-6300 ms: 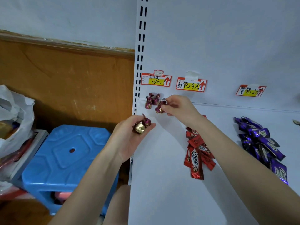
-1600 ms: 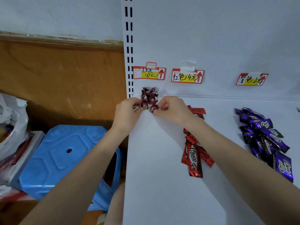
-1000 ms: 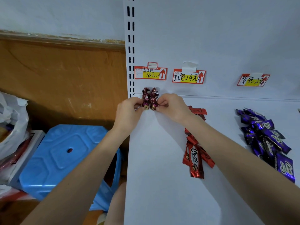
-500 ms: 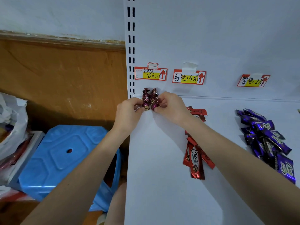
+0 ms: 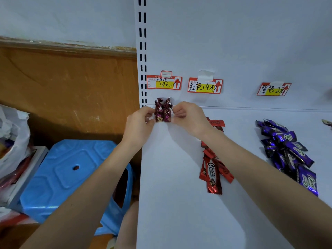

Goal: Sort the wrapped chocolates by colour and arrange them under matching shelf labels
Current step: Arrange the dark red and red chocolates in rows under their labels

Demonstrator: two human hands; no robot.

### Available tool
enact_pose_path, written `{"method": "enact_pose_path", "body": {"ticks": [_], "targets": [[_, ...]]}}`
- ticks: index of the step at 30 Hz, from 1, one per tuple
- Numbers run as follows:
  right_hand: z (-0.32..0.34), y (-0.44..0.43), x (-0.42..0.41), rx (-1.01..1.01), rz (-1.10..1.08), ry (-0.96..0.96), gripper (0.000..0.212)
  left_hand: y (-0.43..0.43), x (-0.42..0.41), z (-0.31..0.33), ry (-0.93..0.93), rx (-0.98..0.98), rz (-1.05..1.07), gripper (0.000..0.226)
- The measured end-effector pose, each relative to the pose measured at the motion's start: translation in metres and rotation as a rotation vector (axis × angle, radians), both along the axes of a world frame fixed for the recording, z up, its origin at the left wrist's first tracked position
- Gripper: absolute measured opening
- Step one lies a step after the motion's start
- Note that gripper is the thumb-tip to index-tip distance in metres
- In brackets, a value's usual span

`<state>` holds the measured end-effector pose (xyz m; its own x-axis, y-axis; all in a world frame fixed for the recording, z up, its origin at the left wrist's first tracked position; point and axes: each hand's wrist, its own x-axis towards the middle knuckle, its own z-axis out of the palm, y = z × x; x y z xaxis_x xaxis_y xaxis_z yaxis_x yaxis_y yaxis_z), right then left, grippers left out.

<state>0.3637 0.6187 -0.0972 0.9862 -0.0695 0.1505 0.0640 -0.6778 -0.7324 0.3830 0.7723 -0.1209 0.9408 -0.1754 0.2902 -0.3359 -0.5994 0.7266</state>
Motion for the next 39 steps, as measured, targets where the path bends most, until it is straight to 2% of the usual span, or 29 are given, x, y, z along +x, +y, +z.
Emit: {"method": "enact_pose_path", "body": {"ticks": [3,7,13,18,21,27,31,33,35,39], "targets": [[0.007,-0.019,-0.016,-0.086,-0.023,-0.052,0.021,0.006,-0.016,0.002,-0.051,0.054,0.013,0.028],[0.010,-0.052,-0.045,-0.255,-0.099,-0.091,0.024,0.008,-0.051,0.003,-0.133,0.145,-0.128,0.023],[0.009,-0.078,-0.059,-0.379,-0.087,-0.026,0.027,-0.009,-0.090,0.005,-0.073,0.244,-0.358,0.027],[-0.011,-0.079,-0.043,-0.425,0.026,0.073,0.040,-0.026,-0.087,0.006,-0.080,0.292,-0.294,0.035],[-0.020,-0.078,-0.036,-0.455,0.103,0.114,0.040,-0.033,-0.092,0.004,-0.091,0.350,-0.292,0.043],[-0.018,-0.086,-0.058,-0.413,0.189,0.047,0.033,-0.044,-0.121,-0.001,-0.056,0.372,-0.244,0.066],[-0.012,-0.080,-0.099,-0.285,0.229,0.016,0.033,-0.060,-0.147,-0.001,-0.007,0.338,-0.235,0.065],[-0.013,-0.076,-0.120,-0.238,0.216,0.017,0.034,-0.067,-0.154,-0.001,-0.023,0.409,-0.239,0.066],[-0.016,-0.072,-0.138,-0.190,0.169,0.042,0.038,-0.071,-0.158,-0.001,-0.012,0.467,-0.210,0.082],[-0.019,-0.064,-0.161,-0.040,0.109,0.099,0.041,-0.075,-0.164,-0.006,0.059,0.441,-0.207,0.122]]}}
